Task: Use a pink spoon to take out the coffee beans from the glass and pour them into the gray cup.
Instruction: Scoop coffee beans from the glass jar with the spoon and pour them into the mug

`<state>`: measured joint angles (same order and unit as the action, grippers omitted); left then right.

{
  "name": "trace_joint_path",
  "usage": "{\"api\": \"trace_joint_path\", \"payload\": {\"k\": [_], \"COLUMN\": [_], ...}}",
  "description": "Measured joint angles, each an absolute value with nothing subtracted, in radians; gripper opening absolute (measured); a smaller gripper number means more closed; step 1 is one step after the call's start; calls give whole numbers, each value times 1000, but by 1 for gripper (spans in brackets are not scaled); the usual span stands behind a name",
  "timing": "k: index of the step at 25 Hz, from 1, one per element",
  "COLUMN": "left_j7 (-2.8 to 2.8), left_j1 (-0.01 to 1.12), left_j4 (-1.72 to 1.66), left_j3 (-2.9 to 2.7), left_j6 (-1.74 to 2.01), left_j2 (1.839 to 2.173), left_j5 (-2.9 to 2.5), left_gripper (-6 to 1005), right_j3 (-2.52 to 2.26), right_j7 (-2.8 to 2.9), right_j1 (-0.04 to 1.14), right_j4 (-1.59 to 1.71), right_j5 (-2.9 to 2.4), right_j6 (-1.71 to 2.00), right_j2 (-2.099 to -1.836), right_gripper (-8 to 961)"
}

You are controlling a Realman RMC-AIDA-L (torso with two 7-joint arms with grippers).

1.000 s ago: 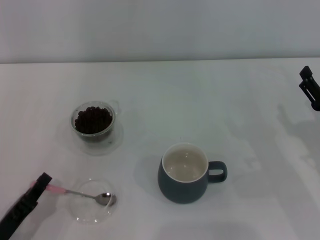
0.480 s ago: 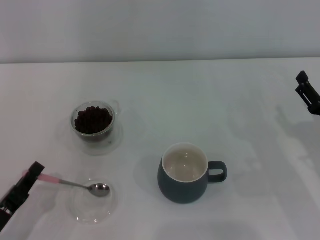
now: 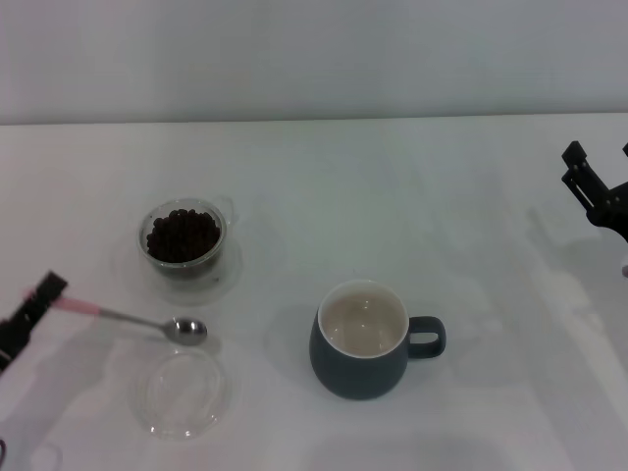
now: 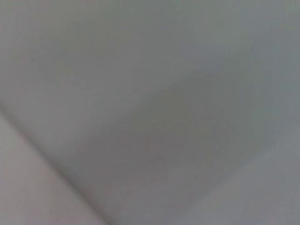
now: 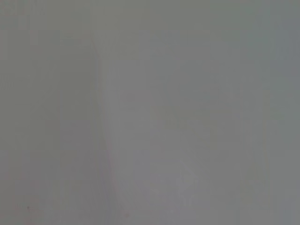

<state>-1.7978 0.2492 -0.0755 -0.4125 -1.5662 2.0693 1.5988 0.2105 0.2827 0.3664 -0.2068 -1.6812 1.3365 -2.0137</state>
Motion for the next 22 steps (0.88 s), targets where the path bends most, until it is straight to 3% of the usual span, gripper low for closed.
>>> {"api": "trace_joint_path", "payload": {"k": [7, 15, 22], "left_j7": [-1634, -1596, -1603], "left_j1": [321, 459, 534], "left_j4": [-305, -343, -345], "left_j3": [-414, -414, -414], "left_j6": [-1609, -1468, -1331], "left_j2": [2052, 1967, 1968], "left_j5": [1578, 1510, 1480], "left_gripper": [132, 133, 134], "right_j3": [210, 210, 214], "right_j7": [282, 282, 282], "right_j1": [358, 356, 364], "right_j4": [-203, -200, -197], "right_j5": [-1681, -1681, -1680], "right_j6": [1333, 1320, 1318], "right_j2": [-2014, -2014, -2014], "right_gripper": [871, 871, 871]}}
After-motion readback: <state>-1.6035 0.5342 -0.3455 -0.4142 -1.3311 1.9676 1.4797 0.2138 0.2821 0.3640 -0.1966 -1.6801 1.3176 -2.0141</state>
